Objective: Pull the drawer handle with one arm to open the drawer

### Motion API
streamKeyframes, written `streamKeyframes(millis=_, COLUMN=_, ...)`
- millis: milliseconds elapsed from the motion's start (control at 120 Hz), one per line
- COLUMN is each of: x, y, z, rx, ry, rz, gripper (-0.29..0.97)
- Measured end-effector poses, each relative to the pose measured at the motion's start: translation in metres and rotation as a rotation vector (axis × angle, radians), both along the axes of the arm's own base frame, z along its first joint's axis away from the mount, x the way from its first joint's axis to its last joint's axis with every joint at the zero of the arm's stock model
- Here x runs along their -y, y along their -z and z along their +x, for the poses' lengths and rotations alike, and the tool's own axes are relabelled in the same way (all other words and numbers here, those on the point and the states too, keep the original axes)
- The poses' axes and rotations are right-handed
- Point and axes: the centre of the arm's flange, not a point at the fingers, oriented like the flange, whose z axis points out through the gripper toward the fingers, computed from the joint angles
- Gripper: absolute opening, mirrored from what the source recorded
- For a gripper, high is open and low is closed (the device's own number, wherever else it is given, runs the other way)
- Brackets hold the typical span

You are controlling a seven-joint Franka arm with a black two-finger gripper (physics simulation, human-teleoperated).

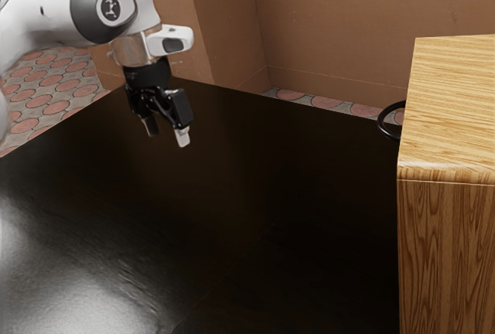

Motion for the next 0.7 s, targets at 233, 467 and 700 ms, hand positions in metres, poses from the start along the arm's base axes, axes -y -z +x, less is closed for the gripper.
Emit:
streamKeyframes(millis=233, x=-0.007, y=-0.010, z=-0.004, rx=0.026, ry=-0.017, rz=-0.002, gripper=0.68)
streamKeyframes(millis=467, x=0.112, y=-0.137, z=-0.079, rx=0.210, ry=0.072, rz=-0.095, gripper=0.68)
streamKeyframes(millis=700, x=0.208, y=-0.121, z=-0.076, rx=0.144, ry=0.067, rz=-0.117, gripper=0.68)
